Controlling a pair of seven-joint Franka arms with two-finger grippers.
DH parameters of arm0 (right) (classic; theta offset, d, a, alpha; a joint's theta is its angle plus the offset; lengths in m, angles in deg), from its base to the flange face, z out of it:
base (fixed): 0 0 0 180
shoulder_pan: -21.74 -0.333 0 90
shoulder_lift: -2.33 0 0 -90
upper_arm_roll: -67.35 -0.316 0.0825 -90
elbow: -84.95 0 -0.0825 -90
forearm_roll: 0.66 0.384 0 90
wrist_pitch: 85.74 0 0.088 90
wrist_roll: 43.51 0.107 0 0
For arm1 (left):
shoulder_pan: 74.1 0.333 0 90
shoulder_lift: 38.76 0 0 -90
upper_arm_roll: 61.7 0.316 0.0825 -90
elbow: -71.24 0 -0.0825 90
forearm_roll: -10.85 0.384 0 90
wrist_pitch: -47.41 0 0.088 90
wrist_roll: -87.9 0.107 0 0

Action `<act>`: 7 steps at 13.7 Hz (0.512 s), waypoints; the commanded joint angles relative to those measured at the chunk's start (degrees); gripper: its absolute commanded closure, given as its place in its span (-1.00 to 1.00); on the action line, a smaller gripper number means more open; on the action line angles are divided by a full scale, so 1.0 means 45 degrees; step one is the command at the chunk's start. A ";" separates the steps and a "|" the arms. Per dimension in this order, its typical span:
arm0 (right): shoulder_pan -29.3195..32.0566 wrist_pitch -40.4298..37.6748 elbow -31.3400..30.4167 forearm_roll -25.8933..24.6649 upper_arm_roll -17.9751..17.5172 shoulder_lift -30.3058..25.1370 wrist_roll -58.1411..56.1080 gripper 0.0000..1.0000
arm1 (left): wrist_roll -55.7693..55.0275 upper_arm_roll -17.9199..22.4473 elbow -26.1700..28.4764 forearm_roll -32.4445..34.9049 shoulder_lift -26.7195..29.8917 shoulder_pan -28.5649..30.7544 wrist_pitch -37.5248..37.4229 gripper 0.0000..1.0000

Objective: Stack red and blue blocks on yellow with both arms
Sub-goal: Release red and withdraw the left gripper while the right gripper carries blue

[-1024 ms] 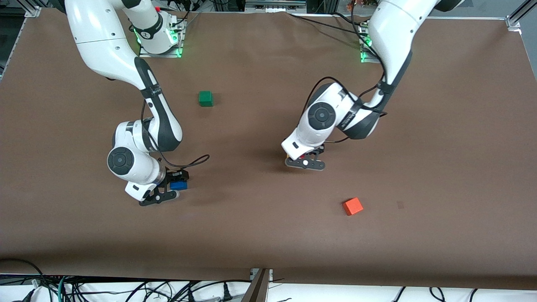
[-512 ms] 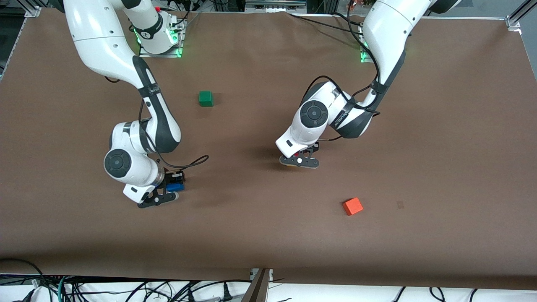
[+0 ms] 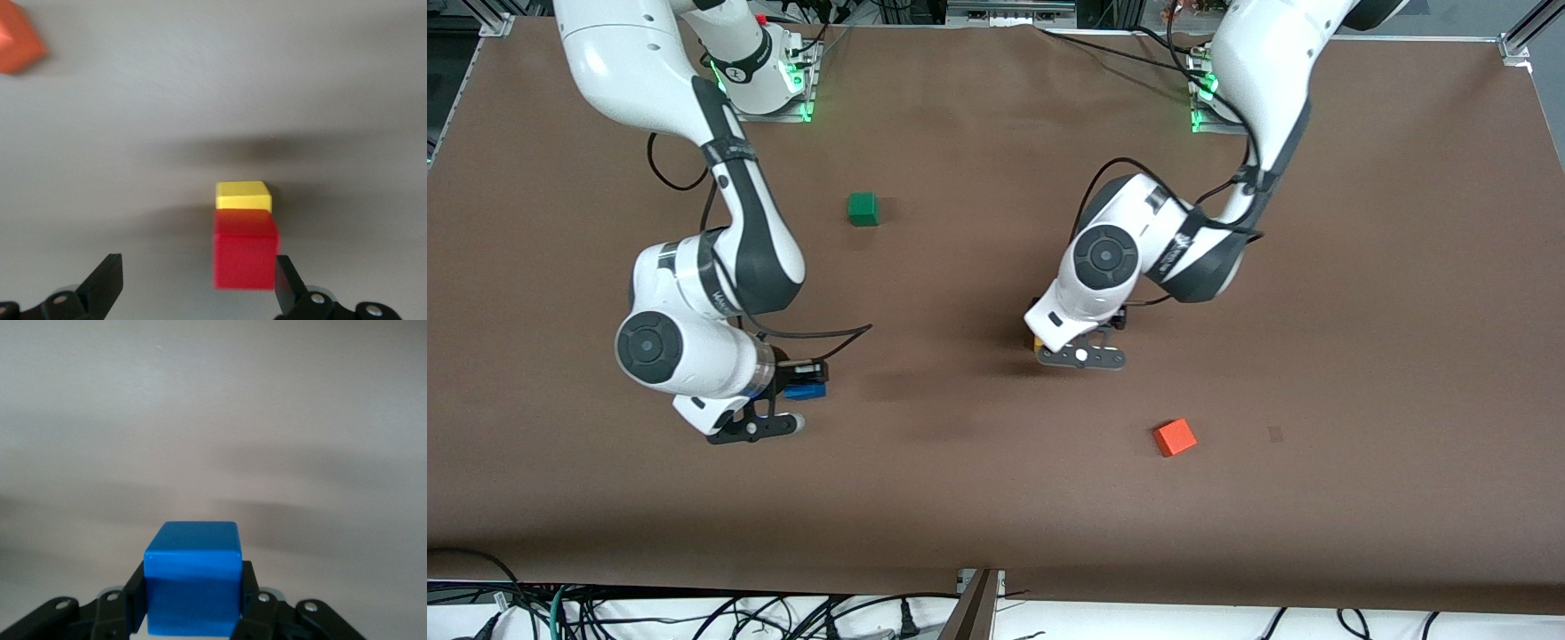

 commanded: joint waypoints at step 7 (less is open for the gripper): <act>-0.4217 -0.0281 0.1997 0.0032 0.0150 0.0439 0.8241 0.41 | 0.2624 -0.0067 -0.2451 0.0148 0.2077 0.4008 -0.3016 -1.00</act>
